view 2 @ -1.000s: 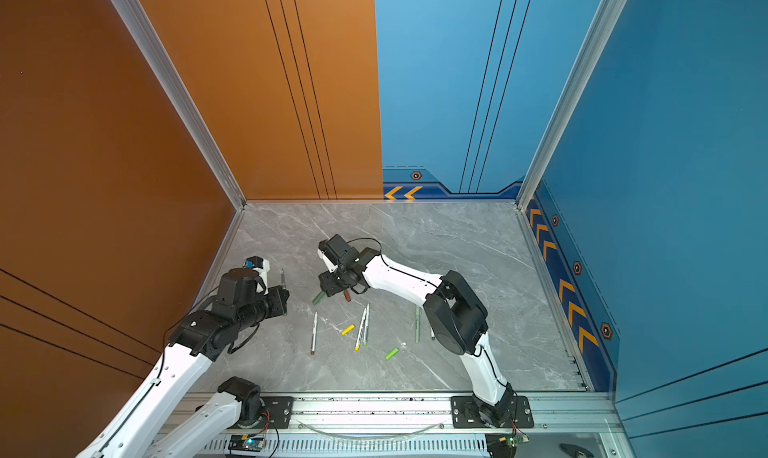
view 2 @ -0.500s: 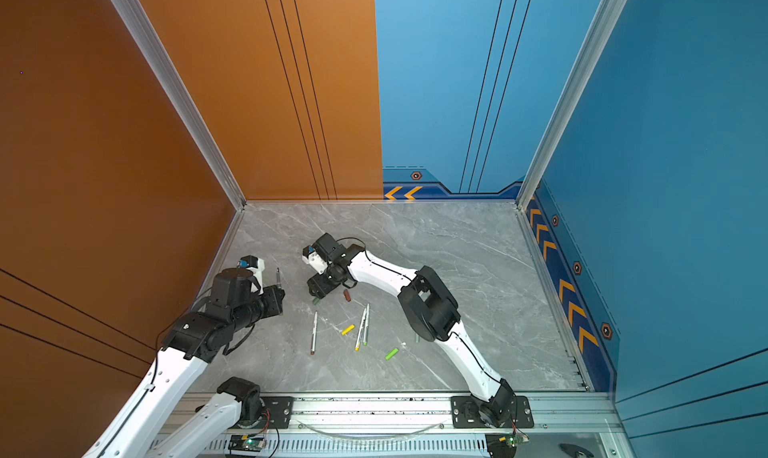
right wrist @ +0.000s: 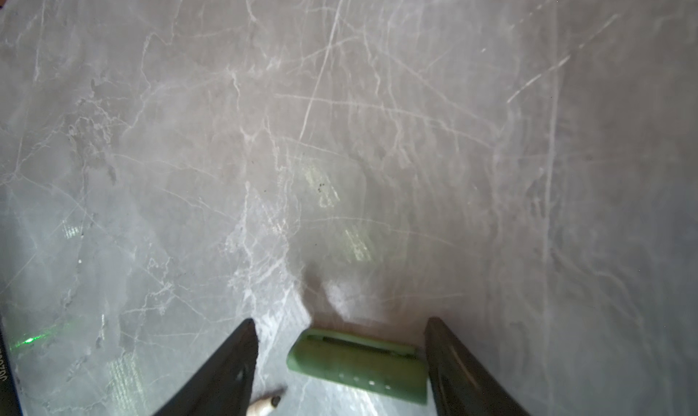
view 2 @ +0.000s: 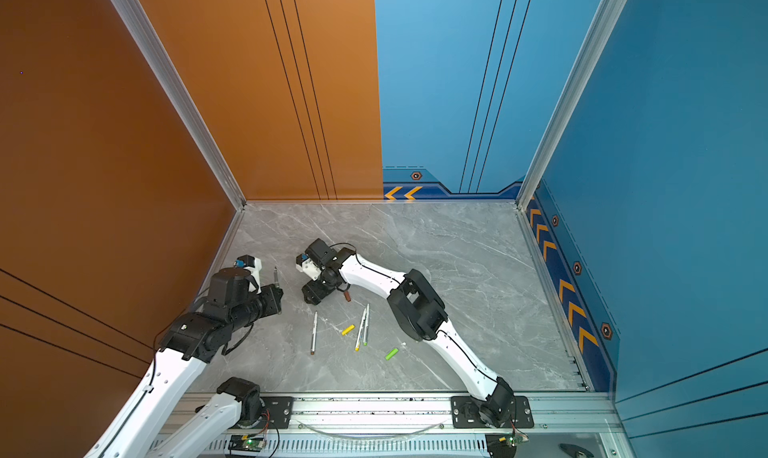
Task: Insert the pens into the pen caps
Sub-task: 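Close the right gripper on the dark green cap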
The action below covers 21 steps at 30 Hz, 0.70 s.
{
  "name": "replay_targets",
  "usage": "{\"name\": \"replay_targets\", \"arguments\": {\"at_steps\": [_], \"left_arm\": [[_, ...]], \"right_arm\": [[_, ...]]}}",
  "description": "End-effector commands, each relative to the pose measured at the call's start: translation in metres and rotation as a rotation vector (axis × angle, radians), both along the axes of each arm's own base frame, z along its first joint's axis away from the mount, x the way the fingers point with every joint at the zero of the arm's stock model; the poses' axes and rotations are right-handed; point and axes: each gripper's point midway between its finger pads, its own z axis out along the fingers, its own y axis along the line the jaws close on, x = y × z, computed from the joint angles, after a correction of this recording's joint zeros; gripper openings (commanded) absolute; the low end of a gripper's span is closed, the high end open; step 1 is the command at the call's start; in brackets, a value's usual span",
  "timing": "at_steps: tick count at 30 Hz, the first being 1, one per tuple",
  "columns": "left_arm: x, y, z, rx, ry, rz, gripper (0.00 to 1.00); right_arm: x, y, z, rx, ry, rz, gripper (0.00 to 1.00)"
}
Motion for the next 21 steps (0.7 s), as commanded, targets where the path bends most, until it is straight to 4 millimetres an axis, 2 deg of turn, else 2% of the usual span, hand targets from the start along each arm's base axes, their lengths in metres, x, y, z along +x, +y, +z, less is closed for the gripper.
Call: {"name": "replay_targets", "arguments": {"at_steps": [1,13,21], "left_arm": [[-0.001,0.005,0.014,-0.007,-0.022,0.026,0.0],[0.001,0.008,0.03,0.003,-0.054,0.029,0.0],[0.001,0.008,0.032,0.001,-0.061,0.033,0.0]], "right_arm": [[-0.016,-0.01,-0.01,-0.067,0.041,0.029,0.7],[-0.029,-0.036,-0.012,-0.162,0.001,0.038,0.62],[-0.026,-0.038,-0.018,-0.215,-0.06,0.036,0.53]]}}
